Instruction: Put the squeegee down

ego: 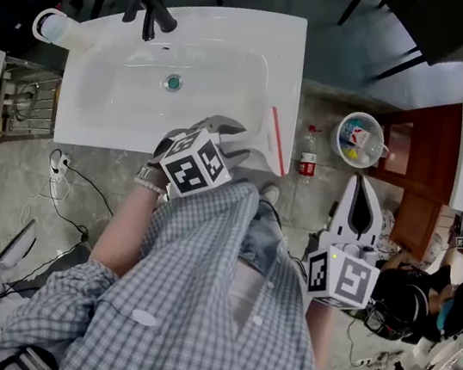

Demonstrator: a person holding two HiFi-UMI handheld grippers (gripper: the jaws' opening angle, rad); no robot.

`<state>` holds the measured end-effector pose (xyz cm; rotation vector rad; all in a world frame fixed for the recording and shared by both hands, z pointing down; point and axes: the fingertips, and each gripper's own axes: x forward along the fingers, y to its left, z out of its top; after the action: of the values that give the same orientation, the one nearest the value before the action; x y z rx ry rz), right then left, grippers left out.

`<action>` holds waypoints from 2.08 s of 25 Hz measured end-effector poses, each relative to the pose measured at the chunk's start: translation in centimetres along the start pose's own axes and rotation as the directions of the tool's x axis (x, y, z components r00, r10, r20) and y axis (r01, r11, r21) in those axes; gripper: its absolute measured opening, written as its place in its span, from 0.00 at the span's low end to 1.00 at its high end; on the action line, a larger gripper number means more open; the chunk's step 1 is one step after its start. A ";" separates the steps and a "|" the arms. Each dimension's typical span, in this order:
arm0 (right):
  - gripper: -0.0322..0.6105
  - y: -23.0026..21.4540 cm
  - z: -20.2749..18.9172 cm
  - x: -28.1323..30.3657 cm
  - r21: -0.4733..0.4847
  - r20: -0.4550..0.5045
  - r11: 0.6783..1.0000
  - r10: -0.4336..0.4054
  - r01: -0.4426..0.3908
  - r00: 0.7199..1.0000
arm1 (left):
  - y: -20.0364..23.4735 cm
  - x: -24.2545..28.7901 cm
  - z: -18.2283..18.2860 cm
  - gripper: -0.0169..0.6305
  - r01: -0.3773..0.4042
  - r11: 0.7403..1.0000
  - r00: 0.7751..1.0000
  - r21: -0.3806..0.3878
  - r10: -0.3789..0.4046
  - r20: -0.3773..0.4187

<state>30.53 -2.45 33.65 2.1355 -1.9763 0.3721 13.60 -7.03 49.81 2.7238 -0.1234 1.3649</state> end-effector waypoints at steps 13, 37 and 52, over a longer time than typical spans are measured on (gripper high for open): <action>0.06 1.8 1.5 1.6 -0.036 0.018 0.995 0.091 -0.090 0.996 | 3.1 -6.1 4.2 0.08 -0.170 0.972 0.939 -0.160 0.209 0.273; 0.06 4.1 4.9 2.5 -0.096 0.106 0.977 0.201 -0.191 0.974 | 1.3 -14.1 12.2 0.04 -0.151 0.969 0.764 -0.193 0.239 0.600; 0.06 4.8 5.1 2.1 -0.152 0.115 0.971 0.202 -0.184 0.973 | 1.2 -13.8 12.8 0.04 -0.123 0.977 0.753 -0.173 0.205 0.625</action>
<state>26.11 -6.50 29.39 1.9324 -2.2192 0.1215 15.41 -9.27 31.17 2.9938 -0.4853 0.3540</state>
